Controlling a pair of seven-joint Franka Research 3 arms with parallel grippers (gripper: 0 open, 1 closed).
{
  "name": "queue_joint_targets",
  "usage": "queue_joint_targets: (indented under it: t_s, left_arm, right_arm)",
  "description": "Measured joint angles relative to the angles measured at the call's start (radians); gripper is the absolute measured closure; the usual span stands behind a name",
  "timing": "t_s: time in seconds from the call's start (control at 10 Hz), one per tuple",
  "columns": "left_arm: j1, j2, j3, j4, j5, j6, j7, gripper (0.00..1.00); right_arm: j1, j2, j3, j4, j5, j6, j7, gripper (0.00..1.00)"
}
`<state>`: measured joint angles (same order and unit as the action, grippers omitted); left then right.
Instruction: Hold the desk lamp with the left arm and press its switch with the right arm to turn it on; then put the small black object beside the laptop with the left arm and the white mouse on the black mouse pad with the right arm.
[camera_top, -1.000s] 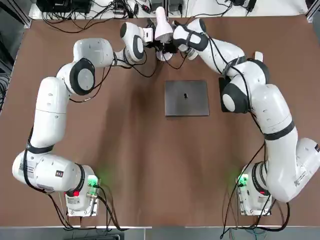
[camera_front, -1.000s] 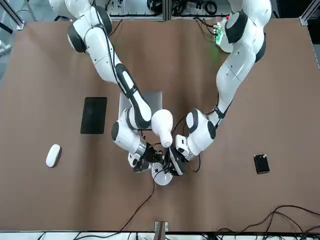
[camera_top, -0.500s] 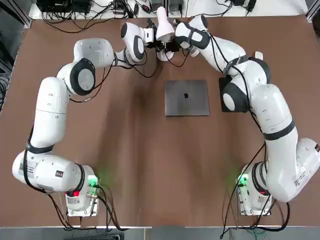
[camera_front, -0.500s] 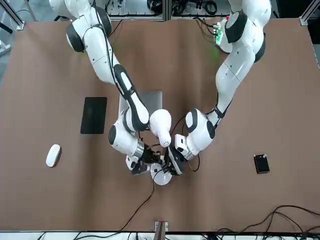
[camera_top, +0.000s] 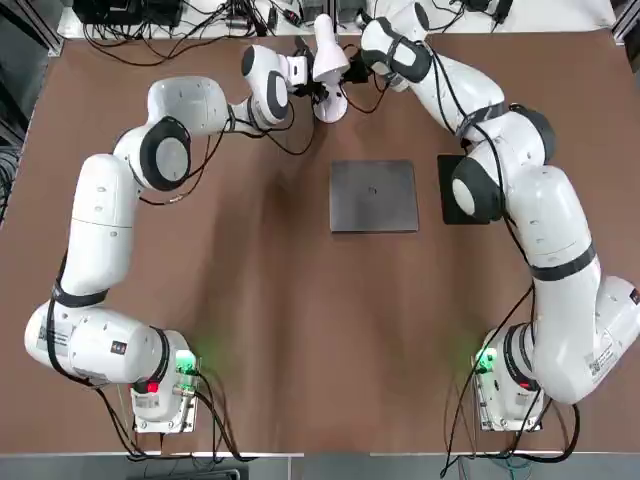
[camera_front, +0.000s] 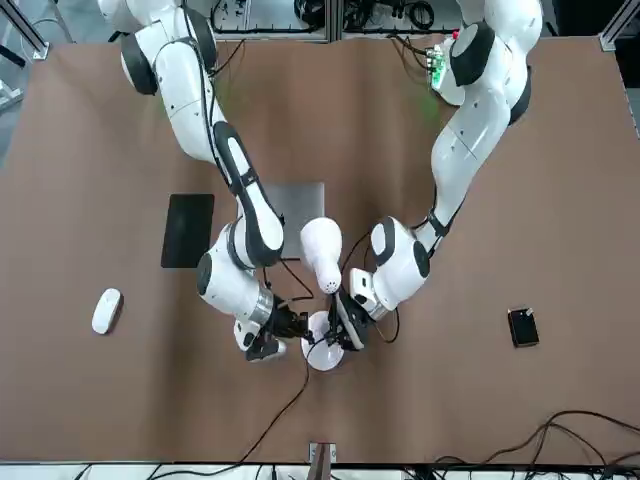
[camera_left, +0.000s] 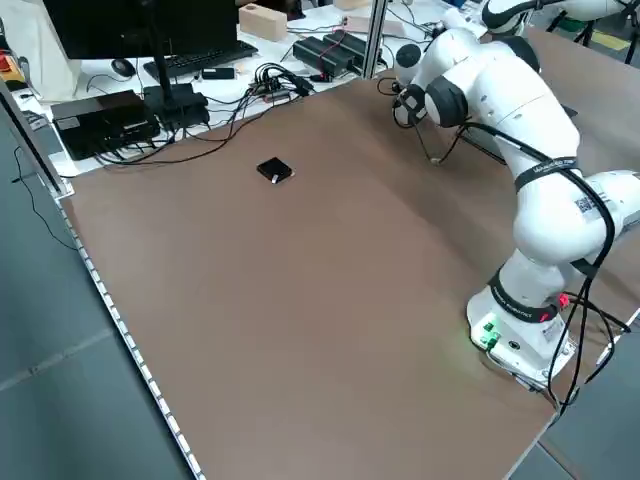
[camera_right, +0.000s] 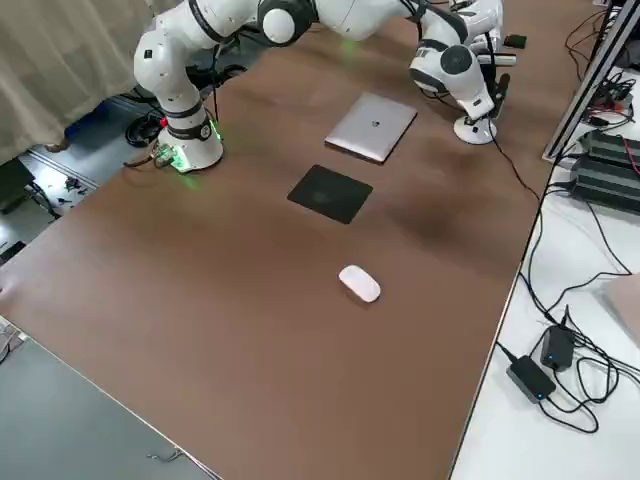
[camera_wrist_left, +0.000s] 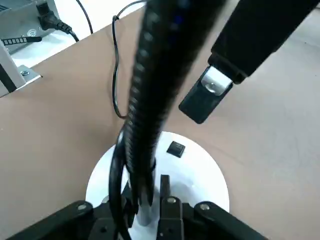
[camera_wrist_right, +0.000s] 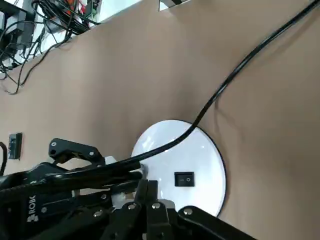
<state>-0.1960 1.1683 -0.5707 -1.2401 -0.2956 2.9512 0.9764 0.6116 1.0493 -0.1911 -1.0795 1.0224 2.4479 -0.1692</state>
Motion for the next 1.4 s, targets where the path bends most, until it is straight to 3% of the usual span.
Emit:
queue_joint_targets:
  t_s: [0.5, 1.4]
  left_arm:
    - [0.000, 0.000, 0.000, 0.000, 0.000, 0.000, 0.000, 0.76]
    - [0.003, 0.000, 0.001, 0.000, 0.000, 0.000, 0.000, 0.76]
  right_arm:
    - [0.048, 0.033, -0.027, -0.013, -0.001, 0.097, 0.005, 0.99]
    - [0.072, 0.061, -0.031, -0.014, -0.001, 0.130, 0.005, 0.99]
